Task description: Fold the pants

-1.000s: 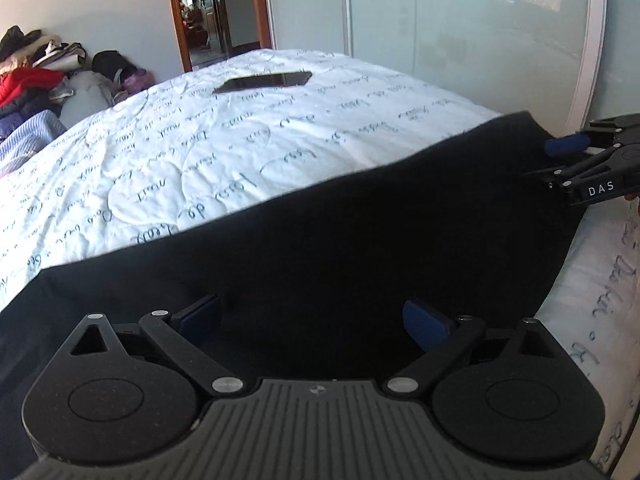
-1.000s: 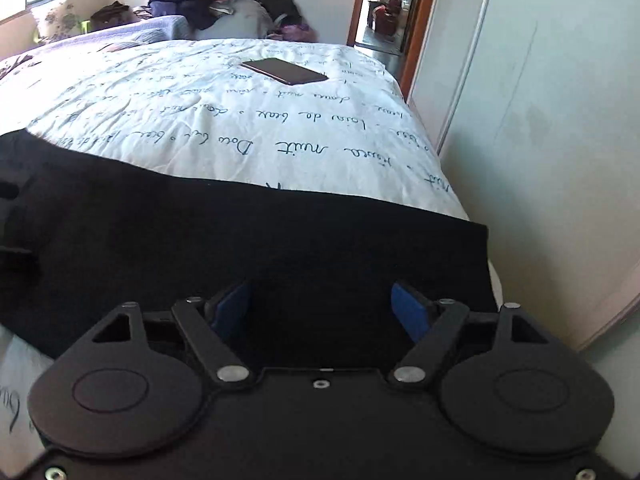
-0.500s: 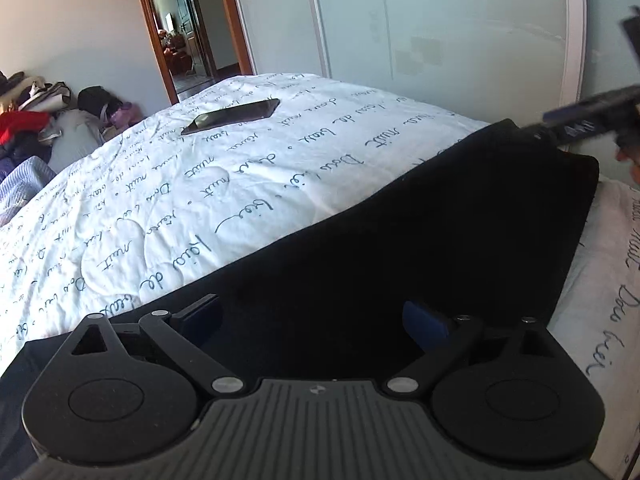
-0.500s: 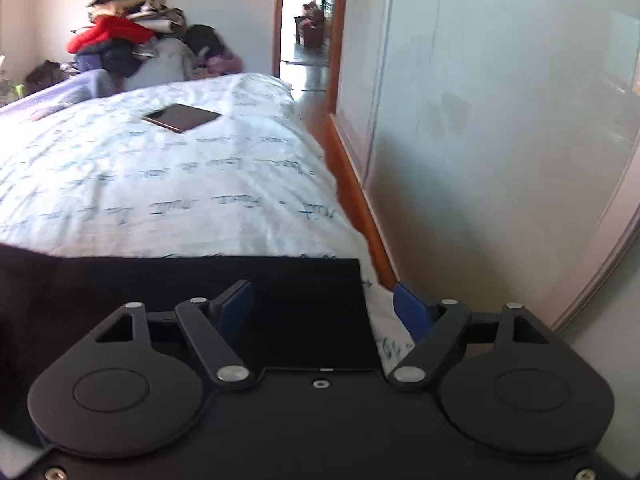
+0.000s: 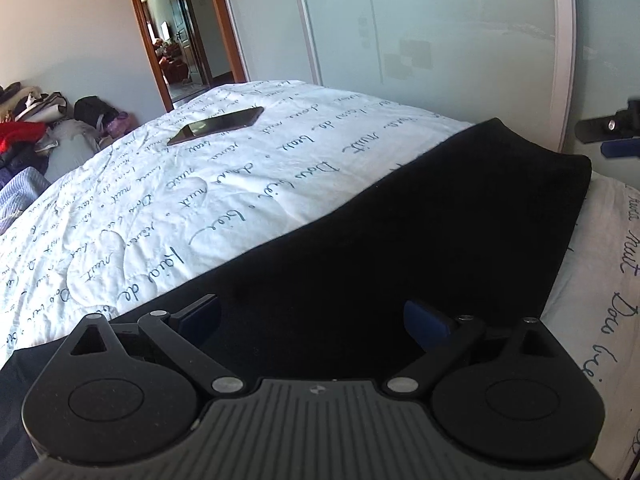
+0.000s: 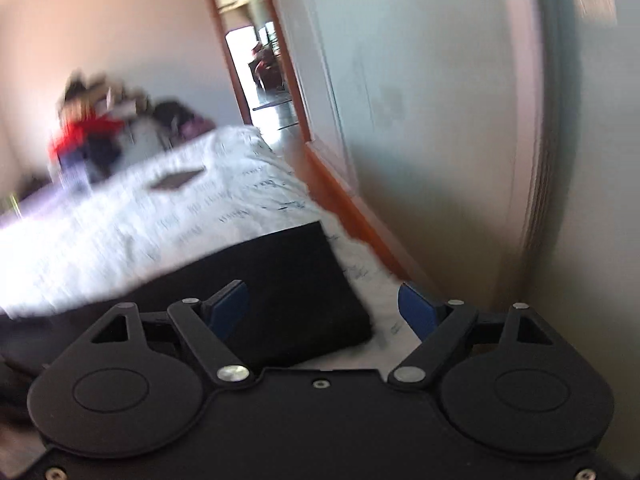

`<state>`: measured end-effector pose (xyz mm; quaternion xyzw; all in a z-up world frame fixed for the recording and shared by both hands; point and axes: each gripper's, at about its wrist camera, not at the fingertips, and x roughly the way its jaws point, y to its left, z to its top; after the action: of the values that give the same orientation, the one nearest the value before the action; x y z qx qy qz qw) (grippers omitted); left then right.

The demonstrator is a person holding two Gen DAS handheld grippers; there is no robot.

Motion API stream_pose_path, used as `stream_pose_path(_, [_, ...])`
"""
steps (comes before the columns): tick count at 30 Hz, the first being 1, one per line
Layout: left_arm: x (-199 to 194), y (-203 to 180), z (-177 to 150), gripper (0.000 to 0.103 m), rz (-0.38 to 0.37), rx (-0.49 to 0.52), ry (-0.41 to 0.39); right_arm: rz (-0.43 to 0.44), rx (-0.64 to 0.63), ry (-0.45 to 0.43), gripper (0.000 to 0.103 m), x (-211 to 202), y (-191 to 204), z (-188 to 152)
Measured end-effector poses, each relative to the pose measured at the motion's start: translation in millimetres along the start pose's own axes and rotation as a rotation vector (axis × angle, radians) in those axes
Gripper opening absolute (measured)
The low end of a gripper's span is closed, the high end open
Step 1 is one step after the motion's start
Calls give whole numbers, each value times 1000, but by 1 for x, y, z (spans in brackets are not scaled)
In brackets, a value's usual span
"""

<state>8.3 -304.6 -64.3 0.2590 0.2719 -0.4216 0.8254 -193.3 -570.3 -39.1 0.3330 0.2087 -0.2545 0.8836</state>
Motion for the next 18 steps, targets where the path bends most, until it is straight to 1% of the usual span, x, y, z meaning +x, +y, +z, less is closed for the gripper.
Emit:
stream_pose_path(1, [1, -1, -1, 100, -1, 2, 3, 35, 92, 11, 84, 2, -10, -2])
stream_pose_path(3, [2, -3, -2, 100, 4, 2, 0, 92, 235, 29, 83, 6, -27, -7])
stream_pose_path(5, [2, -4, -3, 100, 6, 13, -4, 110, 327, 38, 83, 10, -36, -12])
stream_pose_path(7, [2, -5, -3, 101, 9, 20, -5, 105, 356, 41, 83, 15, -37, -15])
stream_pose_path(11, [4, -1, -3, 101, -3, -14, 6, 94, 366, 15, 83, 25, -30, -13])
stream_pose_path(13, [5, 1, -3, 102, -8, -30, 13, 93, 384, 4, 80, 34, -26, -10])
stream_pose_path(14, [5, 1, -3, 102, -12, -34, 16, 84, 379, 3, 72, 36, -27, -9])
stream_pose_path(15, [5, 2, -2, 102, -15, -34, 17, 67, 373, 2, 55, 36, -26, -9])
stream_pose_path(16, [4, 3, -1, 102, -17, -31, 18, 50, 377, 0, 46, 36, -26, -9])
stream_pose_path(17, [4, 3, 0, 102, -17, -29, 17, 42, 390, -1, 31, 36, -27, -11])
stream_pose_path(18, [2, 4, 1, 101, -15, -30, 13, 39, 402, -6, 24, 34, -29, -12])
